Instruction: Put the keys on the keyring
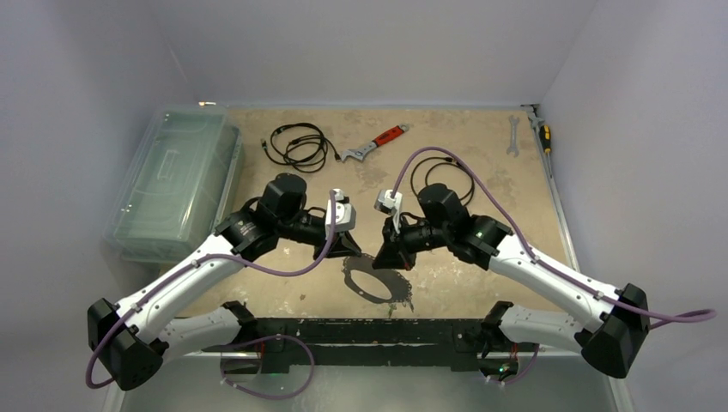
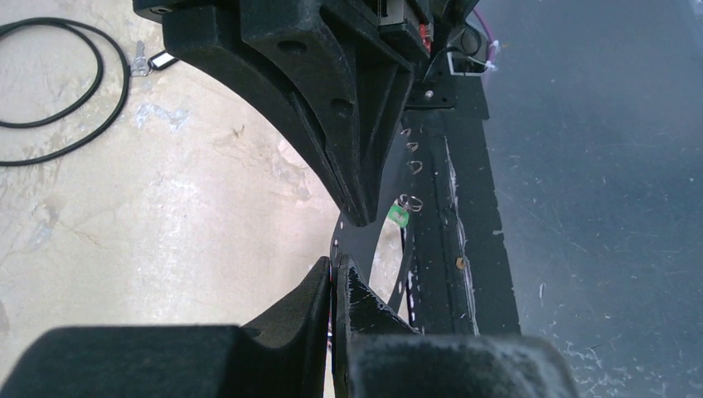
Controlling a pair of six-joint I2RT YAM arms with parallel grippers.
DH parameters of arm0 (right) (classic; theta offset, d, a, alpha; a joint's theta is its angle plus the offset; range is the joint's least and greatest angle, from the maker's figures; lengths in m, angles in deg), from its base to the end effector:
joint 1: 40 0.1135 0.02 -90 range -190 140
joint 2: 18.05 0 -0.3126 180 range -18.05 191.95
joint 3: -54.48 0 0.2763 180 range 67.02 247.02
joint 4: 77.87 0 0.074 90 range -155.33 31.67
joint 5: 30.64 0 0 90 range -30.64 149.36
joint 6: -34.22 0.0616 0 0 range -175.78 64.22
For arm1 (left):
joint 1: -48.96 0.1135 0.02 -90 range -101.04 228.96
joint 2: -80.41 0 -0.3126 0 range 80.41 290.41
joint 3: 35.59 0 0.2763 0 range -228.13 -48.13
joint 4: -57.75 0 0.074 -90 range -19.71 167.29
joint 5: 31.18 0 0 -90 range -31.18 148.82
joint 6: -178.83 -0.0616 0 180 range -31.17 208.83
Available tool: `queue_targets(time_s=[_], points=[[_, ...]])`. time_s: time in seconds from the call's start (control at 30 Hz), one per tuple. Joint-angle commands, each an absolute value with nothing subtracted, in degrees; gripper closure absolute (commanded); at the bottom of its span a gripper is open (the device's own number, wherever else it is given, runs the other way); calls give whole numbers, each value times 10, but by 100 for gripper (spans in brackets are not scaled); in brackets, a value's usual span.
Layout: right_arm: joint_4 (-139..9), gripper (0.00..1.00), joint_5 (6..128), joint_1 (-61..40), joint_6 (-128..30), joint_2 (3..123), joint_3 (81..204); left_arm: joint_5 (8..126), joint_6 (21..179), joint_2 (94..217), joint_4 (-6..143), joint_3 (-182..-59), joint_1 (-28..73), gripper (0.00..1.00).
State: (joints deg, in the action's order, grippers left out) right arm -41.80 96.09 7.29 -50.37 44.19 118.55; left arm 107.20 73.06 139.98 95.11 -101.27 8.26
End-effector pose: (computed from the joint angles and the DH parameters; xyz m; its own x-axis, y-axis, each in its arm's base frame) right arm 0.1442 0.2106 0.3295 -0.4671 -0.3946 -0.7913 -0.8842 0.2185 0.4129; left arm 0.1479 -0.1879 0.3528 -0.1291 0.3491 -0.9281 0.9900 -0.0084 -0.1409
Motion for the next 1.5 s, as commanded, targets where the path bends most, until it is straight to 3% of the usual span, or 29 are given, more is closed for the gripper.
queue_targets(time_s=[0.0, 0.23, 0.4, 0.73, 0.93, 1.23, 1.47], points=[[-379, 100, 952, 74, -495, 456, 1185, 1037, 700, 1391, 920, -1003, 88, 100], [-389, 99, 954, 74, -491, 483, 1189, 1067, 718, 1386, 859, -961, 87, 100], [-417, 58, 942, 74, -487, 485, 1186, 1040, 759, 1373, 795, -904, 87, 100], [-533, 32, 899, 74, -485, 486, 1139, 966, 824, 1395, 790, -904, 88, 100], [-645, 30, 839, 74, -459, 442, 1086, 959, 879, 1388, 795, -914, 88, 100], [-989, 31, 802, 75, -474, 332, 873, 960, 917, 1378, 792, -906, 87, 100], [-1183, 36, 827, 82, -488, 356, 812, 968, 924, 1387, 785, -912, 88, 100]])
